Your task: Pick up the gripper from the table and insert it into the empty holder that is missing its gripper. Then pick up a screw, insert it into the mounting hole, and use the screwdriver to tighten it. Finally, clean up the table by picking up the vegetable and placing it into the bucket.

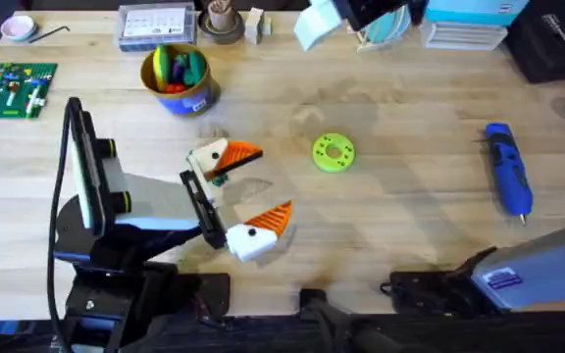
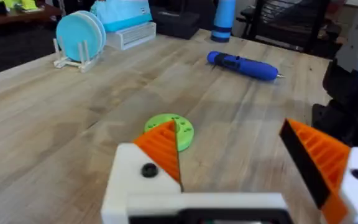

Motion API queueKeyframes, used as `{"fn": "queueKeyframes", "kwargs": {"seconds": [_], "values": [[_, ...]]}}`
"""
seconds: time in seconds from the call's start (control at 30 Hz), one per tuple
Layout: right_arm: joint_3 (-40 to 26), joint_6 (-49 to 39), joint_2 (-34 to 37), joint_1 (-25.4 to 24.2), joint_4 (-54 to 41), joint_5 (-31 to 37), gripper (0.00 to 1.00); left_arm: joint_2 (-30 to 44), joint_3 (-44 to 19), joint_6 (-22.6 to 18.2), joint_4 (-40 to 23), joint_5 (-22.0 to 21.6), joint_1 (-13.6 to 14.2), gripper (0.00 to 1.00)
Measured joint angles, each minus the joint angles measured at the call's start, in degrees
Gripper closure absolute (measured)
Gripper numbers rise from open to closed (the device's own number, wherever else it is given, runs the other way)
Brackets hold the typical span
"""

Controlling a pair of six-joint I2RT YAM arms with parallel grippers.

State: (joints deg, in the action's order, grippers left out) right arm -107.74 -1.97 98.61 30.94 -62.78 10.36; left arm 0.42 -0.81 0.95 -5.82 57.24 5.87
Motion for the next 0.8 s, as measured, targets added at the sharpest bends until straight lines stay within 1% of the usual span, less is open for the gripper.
{"fn": "queueKeyframes", "kwargs": {"seconds": [0.03,0.07,0.1,0.13,0.2,0.23,0.33,0.47,0.57,0.73,0.8], "values": [[0.00,0.49,-0.33,-0.51,0.04,0.98,0.007,0.01,-0.01,0.03,0.00,-0.01,0.00,0.150],[0.00,0.89,-0.83,-1.03,0.07,1.85,0.009,0.01,0.01,-0.07,0.00,-0.01,0.00,0.330],[0.00,1.26,-1.42,-1.53,0.06,2.45,0.007,0.01,-0.01,-0.09,0.02,-0.03,0.00,0.474],[0.00,1.82,-2.24,-2.13,0.04,2.97,0.007,0.01,-0.01,-0.13,0.02,-0.03,0.00,0.649],[0.00,3.06,-3.98,-3.42,-0.07,3.64,0.007,-0.01,-0.01,-0.25,0.02,-0.03,0.00,0.944],[0.00,3.71,-4.77,-4.11,-0.21,3.82,0.007,0.00,-0.01,-0.35,0.02,-0.03,0.00,0.982],[0.00,6.51,-7.37,-7.34,-0.94,4.28,0.007,0.01,0.00,-0.96,0.01,-0.01,0.00,0.996],[0.00,10.37,-9.61,-13.04,-2.88,4.63,0.008,0.01,-0.01,-6.08,-0.02,0.65,0.00,0.997],[0.00,12.05,-10.39,-17.64,-5.31,4.21,0.008,0.01,0.00,-8.63,-0.12,1.27,0.00,0.997],[0.04,13.88,-10.52,-25.40,-9.73,1.17,0.008,0.01,-0.01,-10.57,-0.24,1.69,0.00,0.997],[0.66,14.25,-10.64,-27.82,-9.80,0.34,0.009,0.00,0.01,-10.90,-0.24,1.72,0.00,0.997]]}}
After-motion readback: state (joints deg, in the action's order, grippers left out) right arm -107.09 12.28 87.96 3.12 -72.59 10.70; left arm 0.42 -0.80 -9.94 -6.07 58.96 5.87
